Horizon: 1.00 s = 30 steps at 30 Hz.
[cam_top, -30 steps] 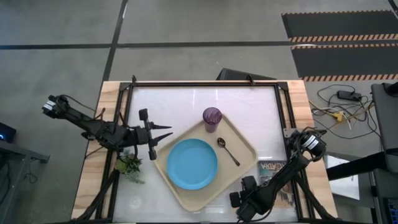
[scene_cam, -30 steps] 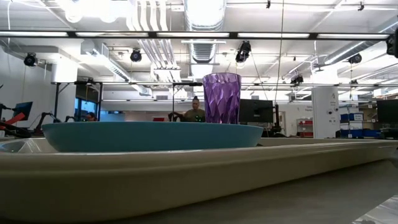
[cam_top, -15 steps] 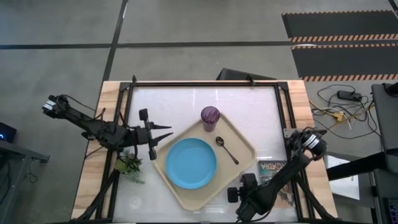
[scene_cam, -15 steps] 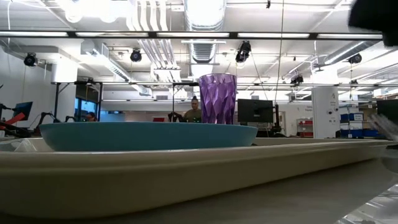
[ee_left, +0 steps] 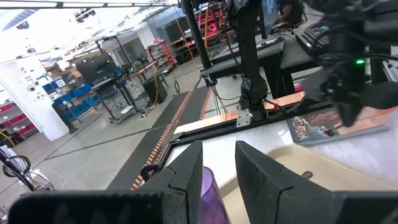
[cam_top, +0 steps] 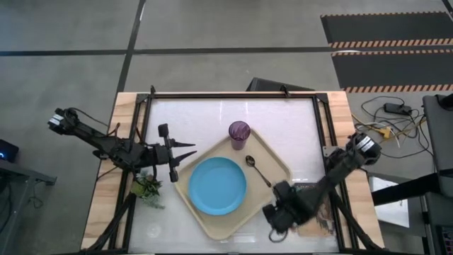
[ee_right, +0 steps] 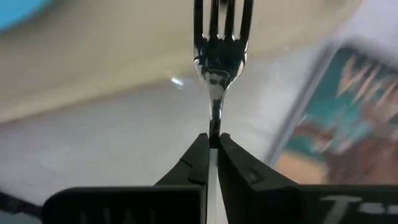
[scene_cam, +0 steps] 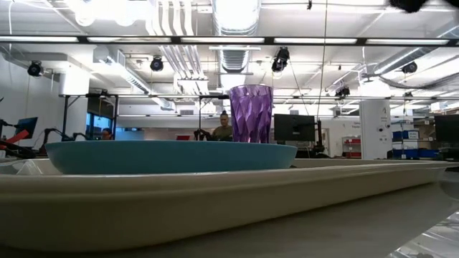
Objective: Pick and place plate/cup/fork/spoon on tray
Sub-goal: Put the orange fork on the right side of the black spoon
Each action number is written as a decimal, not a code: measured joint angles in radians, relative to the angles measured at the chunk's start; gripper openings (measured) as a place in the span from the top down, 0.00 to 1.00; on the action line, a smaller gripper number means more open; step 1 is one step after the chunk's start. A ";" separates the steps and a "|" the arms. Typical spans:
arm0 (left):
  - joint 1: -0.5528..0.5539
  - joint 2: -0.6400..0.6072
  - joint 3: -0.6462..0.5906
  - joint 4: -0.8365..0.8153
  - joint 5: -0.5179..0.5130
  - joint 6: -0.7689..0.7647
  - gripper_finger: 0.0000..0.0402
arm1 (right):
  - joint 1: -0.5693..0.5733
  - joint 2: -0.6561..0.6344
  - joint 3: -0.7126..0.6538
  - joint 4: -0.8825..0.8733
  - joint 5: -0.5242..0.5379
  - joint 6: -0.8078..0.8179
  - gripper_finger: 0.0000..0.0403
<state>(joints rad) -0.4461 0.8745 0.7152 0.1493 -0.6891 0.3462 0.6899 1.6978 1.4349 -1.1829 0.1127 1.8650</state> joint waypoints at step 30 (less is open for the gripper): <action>0.000 -0.027 -0.007 -0.002 0.000 0.001 0.81 | -0.573 -0.099 -0.185 0.106 -0.069 -1.033 0.98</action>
<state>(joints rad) -0.4465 0.8478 0.7082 0.1474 -0.6892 0.3470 0.1169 1.5986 1.2500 -1.0765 0.0439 0.8318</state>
